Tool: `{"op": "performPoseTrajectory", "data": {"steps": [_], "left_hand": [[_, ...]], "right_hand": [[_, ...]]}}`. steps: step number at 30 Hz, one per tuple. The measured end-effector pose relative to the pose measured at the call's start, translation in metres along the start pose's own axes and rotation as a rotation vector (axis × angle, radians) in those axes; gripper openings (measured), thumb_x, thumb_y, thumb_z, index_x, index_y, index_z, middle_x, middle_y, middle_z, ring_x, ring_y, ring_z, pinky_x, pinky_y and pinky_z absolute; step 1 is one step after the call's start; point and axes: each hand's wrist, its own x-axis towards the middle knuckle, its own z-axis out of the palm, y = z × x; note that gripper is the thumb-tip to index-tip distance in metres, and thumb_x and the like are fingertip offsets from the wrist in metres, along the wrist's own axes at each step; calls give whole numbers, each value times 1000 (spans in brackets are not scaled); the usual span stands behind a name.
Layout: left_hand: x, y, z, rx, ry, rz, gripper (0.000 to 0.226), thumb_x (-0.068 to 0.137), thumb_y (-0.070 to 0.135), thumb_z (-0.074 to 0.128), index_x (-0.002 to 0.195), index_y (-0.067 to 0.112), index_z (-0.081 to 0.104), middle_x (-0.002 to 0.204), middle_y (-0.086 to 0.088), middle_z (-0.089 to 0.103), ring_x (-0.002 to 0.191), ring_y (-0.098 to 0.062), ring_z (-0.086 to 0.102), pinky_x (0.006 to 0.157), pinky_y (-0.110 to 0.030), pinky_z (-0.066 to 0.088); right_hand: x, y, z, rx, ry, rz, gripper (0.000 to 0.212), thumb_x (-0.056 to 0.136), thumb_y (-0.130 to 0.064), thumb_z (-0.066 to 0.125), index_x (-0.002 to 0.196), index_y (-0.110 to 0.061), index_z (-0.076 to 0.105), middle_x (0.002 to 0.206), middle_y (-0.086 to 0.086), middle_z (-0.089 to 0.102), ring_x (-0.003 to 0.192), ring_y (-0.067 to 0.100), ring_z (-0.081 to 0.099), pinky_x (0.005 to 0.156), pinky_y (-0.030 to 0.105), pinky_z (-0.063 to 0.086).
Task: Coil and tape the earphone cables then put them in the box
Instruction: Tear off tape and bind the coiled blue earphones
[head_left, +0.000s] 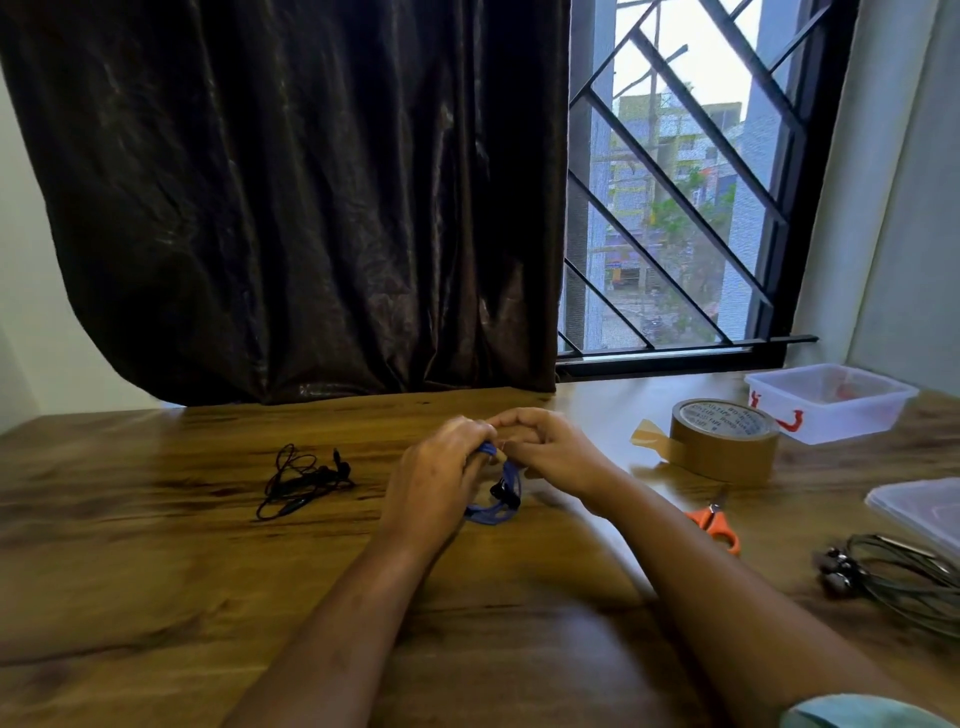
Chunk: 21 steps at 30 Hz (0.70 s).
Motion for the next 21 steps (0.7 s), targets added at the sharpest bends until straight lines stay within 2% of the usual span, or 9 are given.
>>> {"op": "performPoseTrajectory", "data": {"steps": [2, 5, 10, 13, 16, 21], "left_hand": [[-1, 0, 1, -10, 3, -5, 21, 88, 10, 59, 105, 22, 61, 103, 10, 60, 87, -3, 58, 71, -23, 53], [-1, -1, 2, -16, 10, 6, 24, 87, 8, 59, 107, 22, 60, 105, 10, 60, 87, -3, 59, 70, -25, 54], [-1, 0, 2, -18, 21, 3, 24, 88, 9, 57, 108, 23, 58, 107, 10, 58, 88, -3, 58, 71, -27, 54], [-1, 2, 2, -35, 27, -2, 24, 88, 9, 57, 107, 24, 58, 106, 11, 58, 87, -5, 59, 70, -31, 54], [-1, 2, 1, -64, 41, -4, 20, 88, 11, 57, 103, 25, 57, 100, 13, 57, 83, -3, 57, 66, -32, 53], [-2, 1, 1, -60, 48, -9, 19, 89, 11, 56, 101, 25, 57, 96, 13, 55, 81, -2, 56, 65, -29, 52]], "right_hand": [[-1, -3, 0, 86, -25, 31, 20, 92, -9, 58, 110, -15, 65, 83, 19, 67, 77, 23, 66, 71, 28, 57], [-4, -7, -1, 179, -77, 84, 22, 94, -9, 56, 114, -12, 64, 83, 6, 69, 71, 8, 67, 61, 18, 52], [-4, -6, -1, 235, -132, 197, 23, 97, -13, 50, 114, -18, 65, 92, 6, 67, 77, 14, 61, 69, 28, 45], [-6, -7, -5, 339, -211, 227, 25, 98, -12, 47, 113, -18, 65, 95, 3, 68, 84, 14, 63, 74, 29, 51], [-5, -7, -6, 413, -260, 229, 24, 98, -11, 47, 114, -13, 64, 102, 9, 67, 92, 20, 63, 81, 33, 53], [-6, -8, -8, 415, -161, 194, 20, 94, -8, 55, 111, -13, 65, 90, 4, 69, 76, 11, 64, 68, 25, 53]]}}
